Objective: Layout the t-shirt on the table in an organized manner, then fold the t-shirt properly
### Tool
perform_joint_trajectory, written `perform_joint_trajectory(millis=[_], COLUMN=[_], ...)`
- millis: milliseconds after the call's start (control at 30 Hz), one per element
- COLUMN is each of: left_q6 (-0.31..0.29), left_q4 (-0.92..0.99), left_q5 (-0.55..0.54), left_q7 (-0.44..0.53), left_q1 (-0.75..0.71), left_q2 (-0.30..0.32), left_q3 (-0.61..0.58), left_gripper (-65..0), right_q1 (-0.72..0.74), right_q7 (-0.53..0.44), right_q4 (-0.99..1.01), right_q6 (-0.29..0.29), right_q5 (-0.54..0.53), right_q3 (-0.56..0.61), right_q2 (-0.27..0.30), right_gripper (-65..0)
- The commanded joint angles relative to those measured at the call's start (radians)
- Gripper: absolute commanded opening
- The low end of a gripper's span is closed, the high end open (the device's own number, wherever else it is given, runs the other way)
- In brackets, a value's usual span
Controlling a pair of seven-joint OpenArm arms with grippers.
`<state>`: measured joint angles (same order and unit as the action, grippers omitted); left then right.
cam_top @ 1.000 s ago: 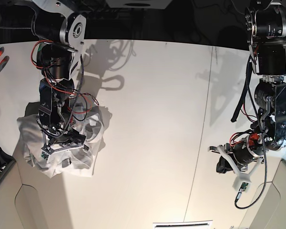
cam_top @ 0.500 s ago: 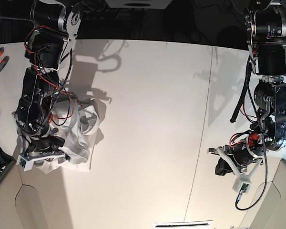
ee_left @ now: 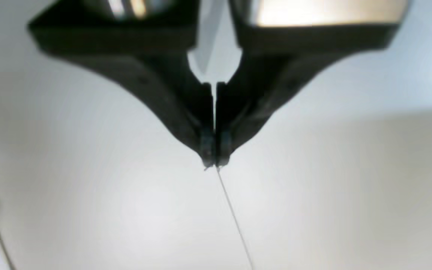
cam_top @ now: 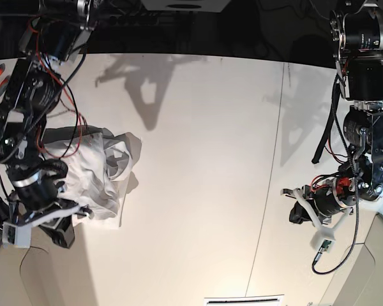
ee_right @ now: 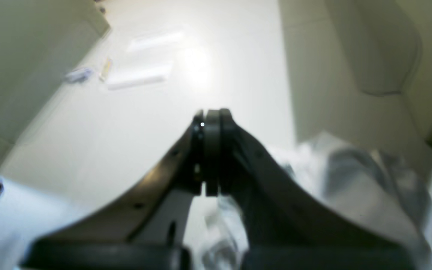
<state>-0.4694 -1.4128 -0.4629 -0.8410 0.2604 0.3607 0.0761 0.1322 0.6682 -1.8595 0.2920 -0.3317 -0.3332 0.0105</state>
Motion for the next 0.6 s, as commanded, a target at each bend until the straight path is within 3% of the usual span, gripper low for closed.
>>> perform_joint_trajectory(millis=[0, 133, 233, 400, 567], left_q6=[-0.025, -0.091, -0.104, -0.135, -0.149], left_q4=[-0.024, -0.083, -0.185, -0.432, -0.617], left_q5=[-0.051, -0.211, -0.28, -0.373, -0.44], left_q7=[-0.018, -0.169, -0.222, -0.234, -0.236], left_q1=[0.018, -0.045, -0.138, -0.337, -0.547], left_q2=[0.023, 0.073, 0.089, 0.088, 0.086], left_q3=[0.004, 0.011, 0.064, 0.275, 0.517], left_gripper=[-63.9, -63.9, -63.9, -63.9, -63.9], right_q1=[-0.029, -0.218, -0.348, -0.512, -0.617], right_q7=[-0.021, -0.02, -0.02, -0.017, 0.041], right_q4=[-0.056, -0.195, -0.27, -0.34, -0.343], right_q6=[0.008, 0.008, 0.008, 0.008, 0.008], right_q5=[-0.018, -0.028, -0.027, -0.012, -0.013], right_q3=[0.005, 0.006, 0.006, 0.0, -0.021], right_q2=[0.018, 0.074, 0.137, 0.225, 0.244], right_gripper=[-65.0, -65.0, -65.0, -65.0, -65.0])
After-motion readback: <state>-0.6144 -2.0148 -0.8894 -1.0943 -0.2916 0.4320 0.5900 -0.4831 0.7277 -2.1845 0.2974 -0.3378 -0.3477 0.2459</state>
